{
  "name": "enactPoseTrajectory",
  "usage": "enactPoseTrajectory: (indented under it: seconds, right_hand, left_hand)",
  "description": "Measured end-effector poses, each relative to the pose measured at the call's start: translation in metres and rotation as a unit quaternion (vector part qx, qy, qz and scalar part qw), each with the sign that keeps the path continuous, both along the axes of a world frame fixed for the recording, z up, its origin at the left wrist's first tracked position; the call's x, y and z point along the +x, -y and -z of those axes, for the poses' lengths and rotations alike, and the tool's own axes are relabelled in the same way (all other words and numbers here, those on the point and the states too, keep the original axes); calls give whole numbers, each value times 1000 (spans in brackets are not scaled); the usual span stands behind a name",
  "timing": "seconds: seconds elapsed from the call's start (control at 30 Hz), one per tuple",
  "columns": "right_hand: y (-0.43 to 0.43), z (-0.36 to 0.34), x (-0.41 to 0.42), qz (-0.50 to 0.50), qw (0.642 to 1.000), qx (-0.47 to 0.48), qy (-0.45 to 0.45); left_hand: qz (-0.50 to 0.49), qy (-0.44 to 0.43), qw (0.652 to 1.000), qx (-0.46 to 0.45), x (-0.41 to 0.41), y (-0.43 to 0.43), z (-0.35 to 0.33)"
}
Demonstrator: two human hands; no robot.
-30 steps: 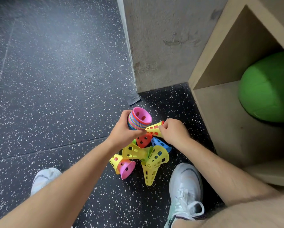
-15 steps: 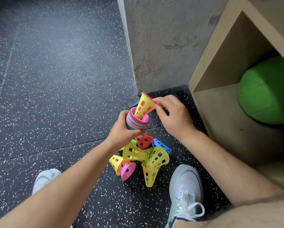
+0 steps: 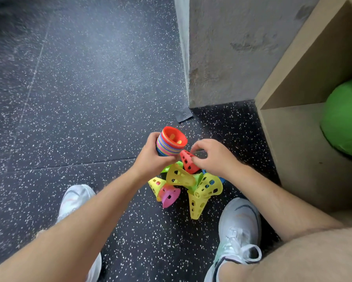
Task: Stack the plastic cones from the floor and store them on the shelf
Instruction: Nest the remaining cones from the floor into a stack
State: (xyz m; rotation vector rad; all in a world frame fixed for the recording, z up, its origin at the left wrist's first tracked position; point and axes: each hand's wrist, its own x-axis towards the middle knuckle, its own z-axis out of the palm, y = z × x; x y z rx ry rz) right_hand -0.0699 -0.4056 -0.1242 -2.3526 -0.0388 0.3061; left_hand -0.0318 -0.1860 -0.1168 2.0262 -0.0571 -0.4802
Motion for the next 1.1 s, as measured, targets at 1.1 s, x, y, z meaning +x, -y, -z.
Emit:
enactPoseTrajectory:
  seconds: [1.1]
  right_hand:
    - [1, -41, -30, 130, 987, 86, 25]
  left_hand:
    - [1, 33, 999, -15, -69, 0, -15]
